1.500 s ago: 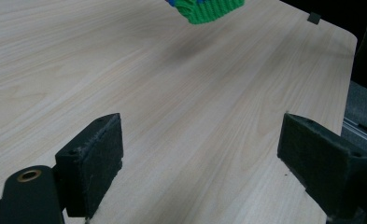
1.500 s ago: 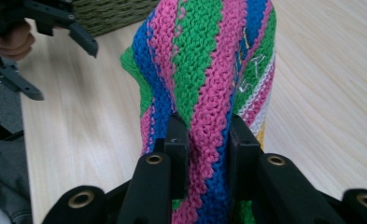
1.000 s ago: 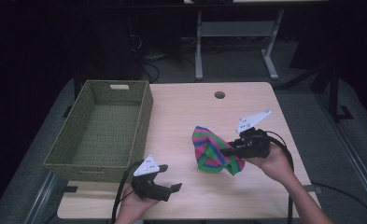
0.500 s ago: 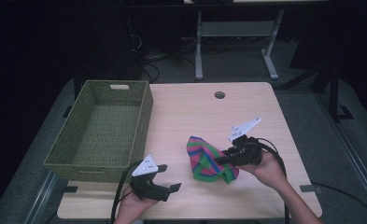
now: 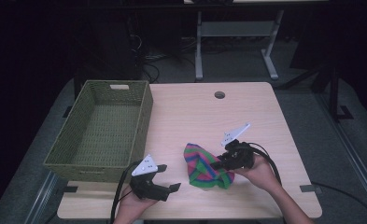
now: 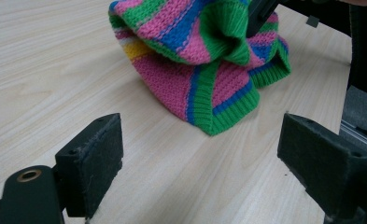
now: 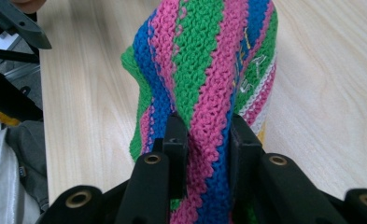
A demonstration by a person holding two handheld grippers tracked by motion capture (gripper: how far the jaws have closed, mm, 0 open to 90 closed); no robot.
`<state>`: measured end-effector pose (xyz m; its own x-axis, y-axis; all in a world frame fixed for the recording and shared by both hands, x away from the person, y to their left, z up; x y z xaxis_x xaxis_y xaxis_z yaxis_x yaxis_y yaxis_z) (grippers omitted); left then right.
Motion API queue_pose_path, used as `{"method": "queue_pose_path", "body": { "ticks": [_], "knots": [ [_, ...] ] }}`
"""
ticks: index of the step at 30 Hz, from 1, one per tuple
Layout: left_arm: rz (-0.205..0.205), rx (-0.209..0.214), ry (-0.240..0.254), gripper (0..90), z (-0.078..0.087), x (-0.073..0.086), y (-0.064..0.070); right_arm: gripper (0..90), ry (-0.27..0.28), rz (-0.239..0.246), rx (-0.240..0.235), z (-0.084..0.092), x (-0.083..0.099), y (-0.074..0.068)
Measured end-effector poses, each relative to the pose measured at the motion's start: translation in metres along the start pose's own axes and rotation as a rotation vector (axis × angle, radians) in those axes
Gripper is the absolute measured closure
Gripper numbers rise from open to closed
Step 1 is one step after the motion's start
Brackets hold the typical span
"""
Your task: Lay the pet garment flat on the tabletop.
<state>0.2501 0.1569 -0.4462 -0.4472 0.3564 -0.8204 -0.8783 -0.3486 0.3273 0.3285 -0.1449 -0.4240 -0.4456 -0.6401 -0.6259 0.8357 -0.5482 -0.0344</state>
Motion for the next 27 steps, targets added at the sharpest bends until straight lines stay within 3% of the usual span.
{"method": "queue_pose_path", "body": {
  "ticks": [11,17,27],
  "knots": [
    [-0.001,0.001,-0.002,14.0,0.000,0.000,0.000,68.1,-0.021,0.035,-0.025,-0.019,0.007,0.002],
    [-0.003,0.003,-0.007,14.0,-0.001,0.000,0.001,59.2,-0.019,0.062,-0.031,-0.028,0.011,0.005],
    [-0.003,0.004,-0.006,14.0,-0.002,0.000,0.001,44.4,-0.019,0.057,-0.031,-0.027,0.012,0.005]
  ]
}}
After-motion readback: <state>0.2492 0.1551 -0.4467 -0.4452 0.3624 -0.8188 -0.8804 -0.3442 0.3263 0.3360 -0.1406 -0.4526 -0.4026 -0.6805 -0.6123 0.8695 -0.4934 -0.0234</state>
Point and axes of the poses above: each handheld gripper's, and its own axes: z roughly backward along the jaws, x roughly out of its underside, y roughly to its right, the point moved 1 cm from there along -z, roughly forward along the jaws, and after that the axes turned 15 degrees about x, right-handed, at the moved point
